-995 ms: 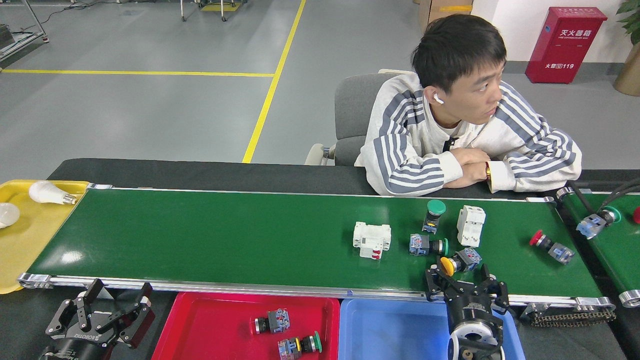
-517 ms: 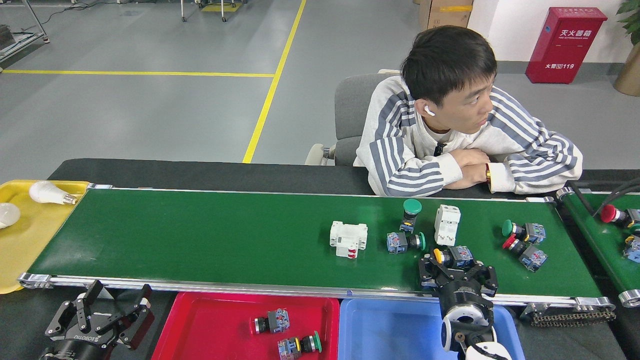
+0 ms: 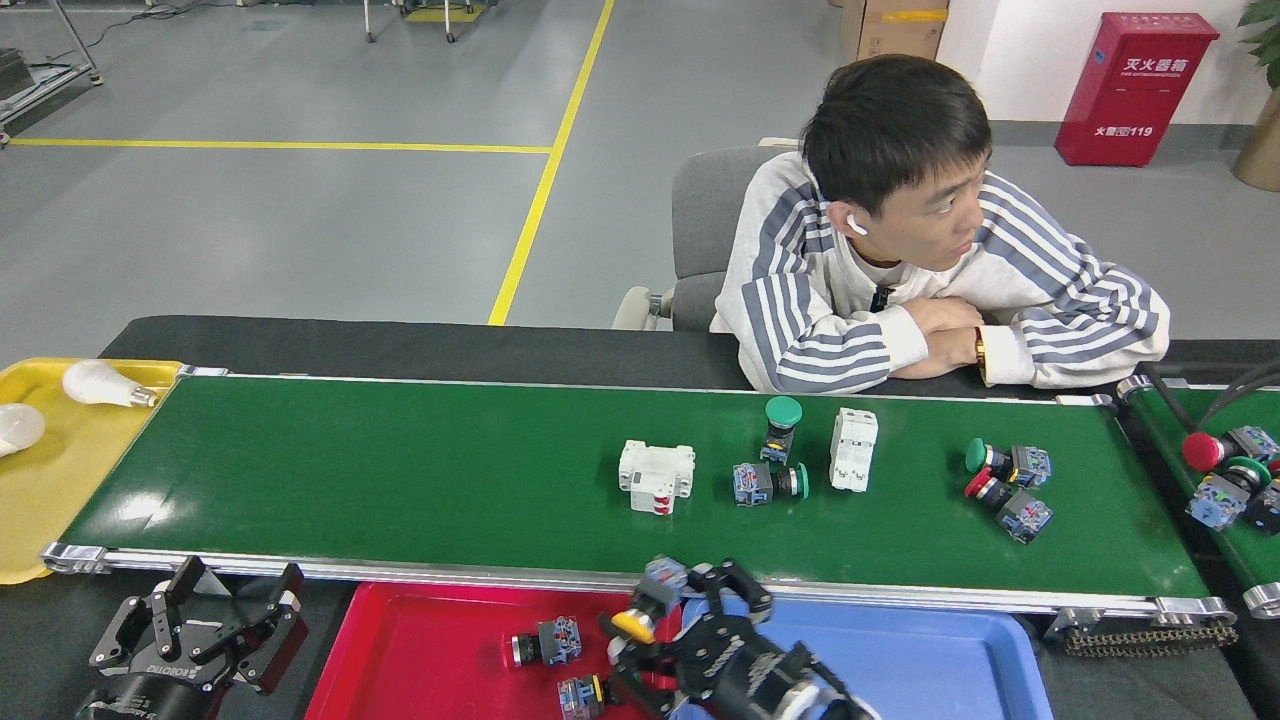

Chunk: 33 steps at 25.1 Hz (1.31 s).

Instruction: Pick switch part from conveyor to tray

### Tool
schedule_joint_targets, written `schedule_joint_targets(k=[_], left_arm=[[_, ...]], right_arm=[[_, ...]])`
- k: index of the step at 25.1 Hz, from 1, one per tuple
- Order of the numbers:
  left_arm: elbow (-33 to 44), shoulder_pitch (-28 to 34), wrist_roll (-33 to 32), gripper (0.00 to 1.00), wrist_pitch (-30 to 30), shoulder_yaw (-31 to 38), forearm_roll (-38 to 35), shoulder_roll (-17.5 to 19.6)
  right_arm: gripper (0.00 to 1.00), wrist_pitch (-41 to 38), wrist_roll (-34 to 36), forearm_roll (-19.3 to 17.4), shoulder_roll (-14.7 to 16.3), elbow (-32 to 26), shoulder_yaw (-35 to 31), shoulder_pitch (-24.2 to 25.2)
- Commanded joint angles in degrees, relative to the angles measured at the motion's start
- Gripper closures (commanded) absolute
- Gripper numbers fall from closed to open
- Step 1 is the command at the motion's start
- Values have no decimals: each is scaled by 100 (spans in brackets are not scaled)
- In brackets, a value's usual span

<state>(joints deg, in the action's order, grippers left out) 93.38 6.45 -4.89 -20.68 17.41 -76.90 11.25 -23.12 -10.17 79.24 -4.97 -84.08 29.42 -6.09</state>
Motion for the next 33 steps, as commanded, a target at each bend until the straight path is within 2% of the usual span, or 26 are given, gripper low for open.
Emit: schedule_joint_targets(k=[1, 4, 7, 9, 11, 13, 16, 19, 21, 23, 26, 30, 33], left_arm=[[67, -47, 24, 0, 3, 8, -10, 61], [278, 94, 24, 0, -24, -9, -18, 9], [322, 190, 24, 0, -182, -290, -54, -9], [471, 208, 6, 0, -173, -519, -62, -18], [620, 155, -3, 0, -120, -844, -247, -150], [620, -91, -12, 0, 117, -1169, -634, -378], [366, -680, -47, 0, 469, -1565, -1126, -633], [-223, -1198, -407, 0, 539, -1881, -1196, -888], [-584, -1409, -460, 0, 592, -1952, -1214, -985], [-821, -1524, -460, 0, 627, -1960, -1214, -993], [-979, -1576, -460, 0, 636, -1960, -1214, -1011], [-1339, -1761, -460, 0, 653, -1952, -1205, -1011], [-1542, -1919, -460, 0, 644, -1960, -1205, -1011]], right_arm=[[1, -43, 24, -14, -40, -47, 3, -103], [1, 45, 24, -85, 31, -478, -235, 29], [2, 1047, 86, -85, 31, -1278, -1474, 1040], [2, 1829, 420, -93, 4, -1691, -2142, 1567], [2, 2602, 1079, -172, -4, -1717, -2748, 1989], [2, 2866, 1290, -331, 22, -1603, -3144, 2042], [2, 2963, 1246, -480, -4, -1515, -3302, 1884], [2, 3033, 1044, -304, 4, -1295, -3144, 1391], [2, 3209, 824, 12, -31, -1075, -2783, 987], [2, 3762, 596, 205, -48, -680, -2406, 557], [2, 4255, 446, 214, 22, -126, -1904, -6], [2, 4343, 314, 205, 22, 454, -1790, -375], [2, 4334, 200, 205, 13, 586, -1764, -437]])
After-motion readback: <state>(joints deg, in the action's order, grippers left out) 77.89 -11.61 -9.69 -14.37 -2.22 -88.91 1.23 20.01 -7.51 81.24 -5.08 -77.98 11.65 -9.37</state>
